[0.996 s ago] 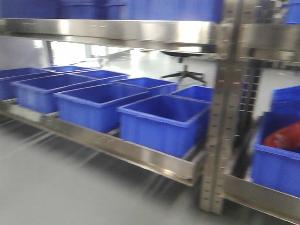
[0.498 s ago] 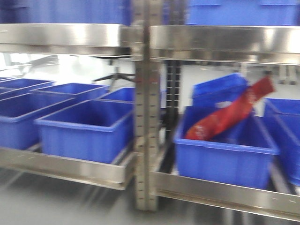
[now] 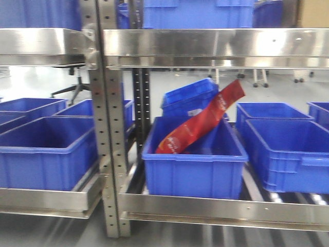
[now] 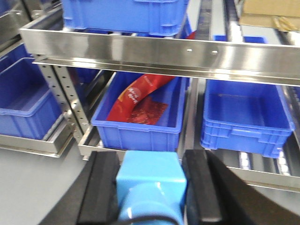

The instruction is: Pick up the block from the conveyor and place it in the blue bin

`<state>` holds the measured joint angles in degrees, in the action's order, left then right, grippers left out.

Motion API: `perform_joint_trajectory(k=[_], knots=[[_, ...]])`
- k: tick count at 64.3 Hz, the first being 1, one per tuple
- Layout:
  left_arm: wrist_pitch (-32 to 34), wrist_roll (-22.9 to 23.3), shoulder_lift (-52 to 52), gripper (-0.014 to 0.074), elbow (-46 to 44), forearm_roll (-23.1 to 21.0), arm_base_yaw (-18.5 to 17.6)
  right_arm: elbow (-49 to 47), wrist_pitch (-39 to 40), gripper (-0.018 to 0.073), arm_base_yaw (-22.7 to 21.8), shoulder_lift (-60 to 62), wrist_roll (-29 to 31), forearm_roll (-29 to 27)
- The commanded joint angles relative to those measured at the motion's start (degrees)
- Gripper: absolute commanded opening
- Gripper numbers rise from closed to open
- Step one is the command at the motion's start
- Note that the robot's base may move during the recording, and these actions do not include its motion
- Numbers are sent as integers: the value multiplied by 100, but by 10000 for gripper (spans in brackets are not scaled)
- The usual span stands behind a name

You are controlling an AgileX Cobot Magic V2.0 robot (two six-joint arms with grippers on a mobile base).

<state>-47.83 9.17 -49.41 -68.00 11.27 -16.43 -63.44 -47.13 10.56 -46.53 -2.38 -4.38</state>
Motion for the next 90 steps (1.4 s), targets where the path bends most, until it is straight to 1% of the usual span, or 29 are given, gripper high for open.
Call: perform_joint_trajectory(k=[1,90], knots=[[100,52,29,-111,-6,-7,-44,-43,134,-162,11,22,21,61],[100,52,12,-111,-6,-7,-44,-43,134,-162,11,22,21,61]])
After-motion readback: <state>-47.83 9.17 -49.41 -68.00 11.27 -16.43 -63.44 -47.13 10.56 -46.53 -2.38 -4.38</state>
